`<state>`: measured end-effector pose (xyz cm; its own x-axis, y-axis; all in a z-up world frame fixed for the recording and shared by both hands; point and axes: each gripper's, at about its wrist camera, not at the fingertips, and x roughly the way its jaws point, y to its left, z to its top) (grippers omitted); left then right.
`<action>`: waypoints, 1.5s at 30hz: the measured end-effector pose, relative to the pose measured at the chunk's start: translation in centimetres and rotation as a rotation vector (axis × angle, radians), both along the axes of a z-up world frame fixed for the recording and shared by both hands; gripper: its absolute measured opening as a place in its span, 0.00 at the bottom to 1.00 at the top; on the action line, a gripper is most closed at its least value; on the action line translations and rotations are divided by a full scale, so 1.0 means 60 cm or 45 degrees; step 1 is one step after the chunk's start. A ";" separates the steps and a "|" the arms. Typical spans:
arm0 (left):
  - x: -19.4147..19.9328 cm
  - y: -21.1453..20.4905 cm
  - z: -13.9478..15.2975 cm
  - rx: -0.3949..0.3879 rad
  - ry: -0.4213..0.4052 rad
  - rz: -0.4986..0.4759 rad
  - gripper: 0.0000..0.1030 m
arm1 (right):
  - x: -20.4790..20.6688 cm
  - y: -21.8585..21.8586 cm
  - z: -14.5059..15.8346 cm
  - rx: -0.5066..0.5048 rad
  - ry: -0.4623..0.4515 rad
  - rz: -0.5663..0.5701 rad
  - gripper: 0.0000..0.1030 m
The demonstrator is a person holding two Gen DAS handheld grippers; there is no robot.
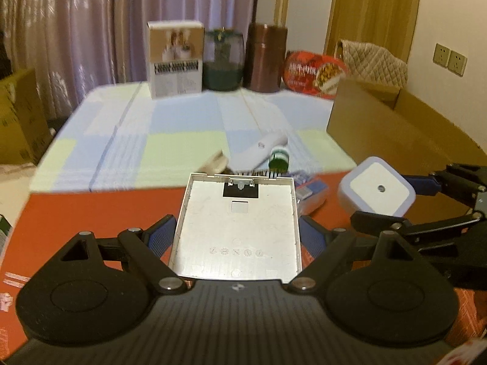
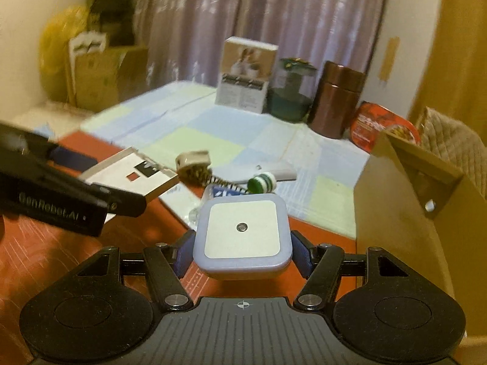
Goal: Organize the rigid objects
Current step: 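Carry the white tray and night light over the cardboard box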
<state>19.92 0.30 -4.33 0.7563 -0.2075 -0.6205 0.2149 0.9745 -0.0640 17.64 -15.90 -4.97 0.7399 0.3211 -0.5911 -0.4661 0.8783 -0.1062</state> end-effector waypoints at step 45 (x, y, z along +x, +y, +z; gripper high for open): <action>-0.064 -0.320 0.154 -0.029 -0.198 -0.173 0.81 | -0.067 -0.369 0.177 0.328 -0.139 -0.519 0.60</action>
